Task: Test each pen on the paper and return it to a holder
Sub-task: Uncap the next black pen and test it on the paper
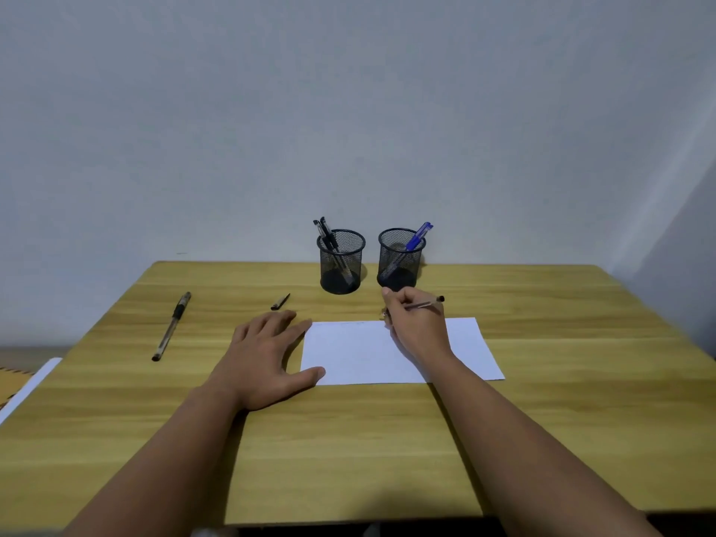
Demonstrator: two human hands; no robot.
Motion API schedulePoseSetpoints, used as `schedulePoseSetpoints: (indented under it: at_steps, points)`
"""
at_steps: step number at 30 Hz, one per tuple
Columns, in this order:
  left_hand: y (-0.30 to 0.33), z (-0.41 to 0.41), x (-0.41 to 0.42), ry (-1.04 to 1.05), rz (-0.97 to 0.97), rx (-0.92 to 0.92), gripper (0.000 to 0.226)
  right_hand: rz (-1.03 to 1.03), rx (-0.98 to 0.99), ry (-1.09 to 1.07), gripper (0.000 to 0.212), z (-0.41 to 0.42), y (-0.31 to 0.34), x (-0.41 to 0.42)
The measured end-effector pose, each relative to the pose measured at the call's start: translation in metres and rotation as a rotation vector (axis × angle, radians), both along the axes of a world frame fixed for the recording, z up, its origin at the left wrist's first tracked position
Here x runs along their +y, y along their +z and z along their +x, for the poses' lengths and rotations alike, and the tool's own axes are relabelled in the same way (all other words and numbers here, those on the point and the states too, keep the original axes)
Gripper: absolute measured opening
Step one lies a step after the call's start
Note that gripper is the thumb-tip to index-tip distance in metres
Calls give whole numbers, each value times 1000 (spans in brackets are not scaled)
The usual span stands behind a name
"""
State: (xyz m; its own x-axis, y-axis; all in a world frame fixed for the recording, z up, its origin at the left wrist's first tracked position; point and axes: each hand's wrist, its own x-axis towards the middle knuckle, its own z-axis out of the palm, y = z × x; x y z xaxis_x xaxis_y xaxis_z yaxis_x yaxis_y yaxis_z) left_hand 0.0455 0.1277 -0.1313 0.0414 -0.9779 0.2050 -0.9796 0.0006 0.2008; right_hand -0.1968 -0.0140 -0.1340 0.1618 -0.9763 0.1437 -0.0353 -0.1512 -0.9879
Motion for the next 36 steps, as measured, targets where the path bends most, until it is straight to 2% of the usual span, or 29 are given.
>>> schedulePoseSetpoints:
  at_steps: [5, 11, 36]
  points:
    - [0, -1, 1, 0, 16, 28, 89, 34, -25, 55, 46, 0, -7, 1]
    - [2, -5, 1, 6, 30, 30, 103, 20, 4, 91, 37, 0, -11, -2]
    - [3, -6, 2, 15, 34, 19, 104, 14, 66, 65, 36, -1, -6, 1]
